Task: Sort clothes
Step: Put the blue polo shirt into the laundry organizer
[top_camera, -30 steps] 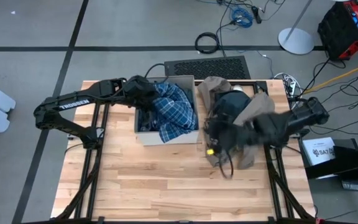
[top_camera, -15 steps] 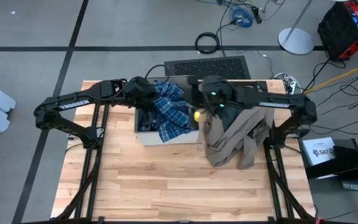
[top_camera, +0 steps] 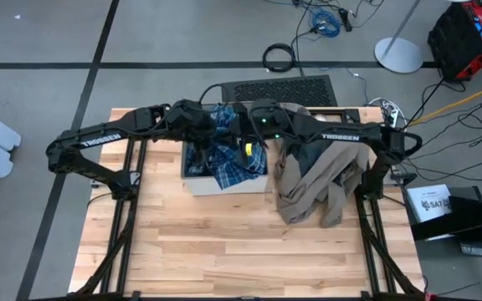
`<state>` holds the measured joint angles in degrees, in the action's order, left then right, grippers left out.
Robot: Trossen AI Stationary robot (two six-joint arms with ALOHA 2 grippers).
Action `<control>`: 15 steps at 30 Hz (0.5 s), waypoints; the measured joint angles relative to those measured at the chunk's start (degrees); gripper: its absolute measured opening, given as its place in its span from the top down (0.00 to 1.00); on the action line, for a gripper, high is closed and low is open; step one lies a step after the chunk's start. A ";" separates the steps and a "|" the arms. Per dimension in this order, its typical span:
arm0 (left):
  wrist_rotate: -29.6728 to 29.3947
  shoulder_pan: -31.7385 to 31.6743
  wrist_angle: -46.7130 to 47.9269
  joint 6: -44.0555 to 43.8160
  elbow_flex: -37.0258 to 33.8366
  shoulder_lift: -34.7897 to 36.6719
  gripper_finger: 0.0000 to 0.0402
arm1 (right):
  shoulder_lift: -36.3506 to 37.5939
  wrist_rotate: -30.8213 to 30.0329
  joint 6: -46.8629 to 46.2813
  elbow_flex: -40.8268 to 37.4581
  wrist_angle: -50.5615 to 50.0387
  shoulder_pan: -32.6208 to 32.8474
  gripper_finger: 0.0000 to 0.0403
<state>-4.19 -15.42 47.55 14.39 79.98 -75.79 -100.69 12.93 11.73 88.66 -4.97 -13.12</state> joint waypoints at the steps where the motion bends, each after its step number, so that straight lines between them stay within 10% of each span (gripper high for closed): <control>1: 0.11 0.00 0.32 -0.02 -0.02 -0.02 0.62 | -0.52 0.21 -0.20 0.02 -0.27 -0.36 1.00; 15: -0.31 0.00 6.88 1.93 1.36 3.74 0.63 | -3.48 -5.37 0.91 -0.06 -13.93 -3.36 1.00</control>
<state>-4.50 -15.42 54.43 16.33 81.34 -72.06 -104.17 7.56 12.64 88.60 -18.90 -16.49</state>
